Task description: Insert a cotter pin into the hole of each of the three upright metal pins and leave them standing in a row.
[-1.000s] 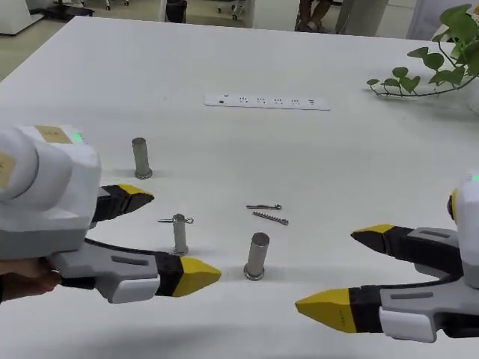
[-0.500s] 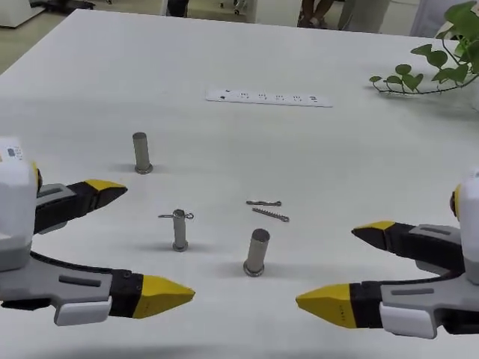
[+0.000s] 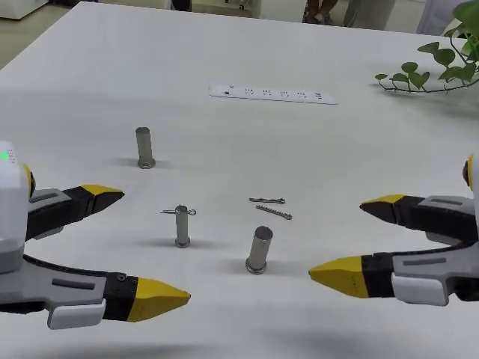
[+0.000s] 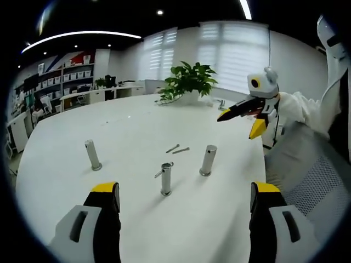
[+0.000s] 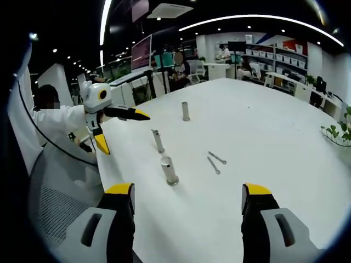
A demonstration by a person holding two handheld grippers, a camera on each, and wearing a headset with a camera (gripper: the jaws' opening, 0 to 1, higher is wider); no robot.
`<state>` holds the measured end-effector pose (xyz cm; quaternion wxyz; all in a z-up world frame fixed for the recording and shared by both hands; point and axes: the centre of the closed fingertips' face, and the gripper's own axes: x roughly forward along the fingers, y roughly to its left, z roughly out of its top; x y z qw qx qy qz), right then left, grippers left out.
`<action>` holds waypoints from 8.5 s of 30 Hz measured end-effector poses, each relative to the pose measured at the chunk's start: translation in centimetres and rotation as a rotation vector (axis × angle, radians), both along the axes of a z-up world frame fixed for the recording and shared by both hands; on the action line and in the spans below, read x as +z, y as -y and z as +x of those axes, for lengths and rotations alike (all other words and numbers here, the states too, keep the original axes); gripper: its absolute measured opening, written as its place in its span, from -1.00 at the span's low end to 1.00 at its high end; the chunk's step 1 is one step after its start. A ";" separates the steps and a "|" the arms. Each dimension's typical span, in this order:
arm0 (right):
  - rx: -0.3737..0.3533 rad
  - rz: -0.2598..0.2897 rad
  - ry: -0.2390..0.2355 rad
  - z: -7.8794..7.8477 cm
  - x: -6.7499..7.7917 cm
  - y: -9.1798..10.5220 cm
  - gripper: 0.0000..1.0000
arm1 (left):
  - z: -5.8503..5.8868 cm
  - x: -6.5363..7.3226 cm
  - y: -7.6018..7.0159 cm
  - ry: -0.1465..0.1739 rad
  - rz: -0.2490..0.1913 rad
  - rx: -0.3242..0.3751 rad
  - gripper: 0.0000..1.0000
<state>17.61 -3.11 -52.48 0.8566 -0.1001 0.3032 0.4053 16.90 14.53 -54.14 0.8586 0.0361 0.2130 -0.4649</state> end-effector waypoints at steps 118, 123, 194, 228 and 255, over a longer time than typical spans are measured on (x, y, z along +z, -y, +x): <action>0.717 -0.647 -0.107 10.4 -9.0 -3.9 -1.00 | -0.8 2.1 -0.4 0.001 -0.150 0.063 0.75; 0.748 -0.679 -0.105 10.4 -9.1 -4.1 -1.00 | -0.3 2.1 -0.4 0.012 -0.149 0.082 0.55; 0.525 -0.456 0.243 7.7 -0.3 -3.0 -1.00 | 0.5 2.8 0.8 0.002 -0.077 0.070 0.43; 0.397 -0.388 0.401 3.3 1.9 -3.9 -1.00 | 3.0 4.6 8.5 -0.079 -0.185 -0.090 -0.04; 0.385 -0.477 0.506 2.3 2.3 -4.3 -1.00 | 3.1 5.0 11.5 -0.134 -0.242 -0.128 -0.55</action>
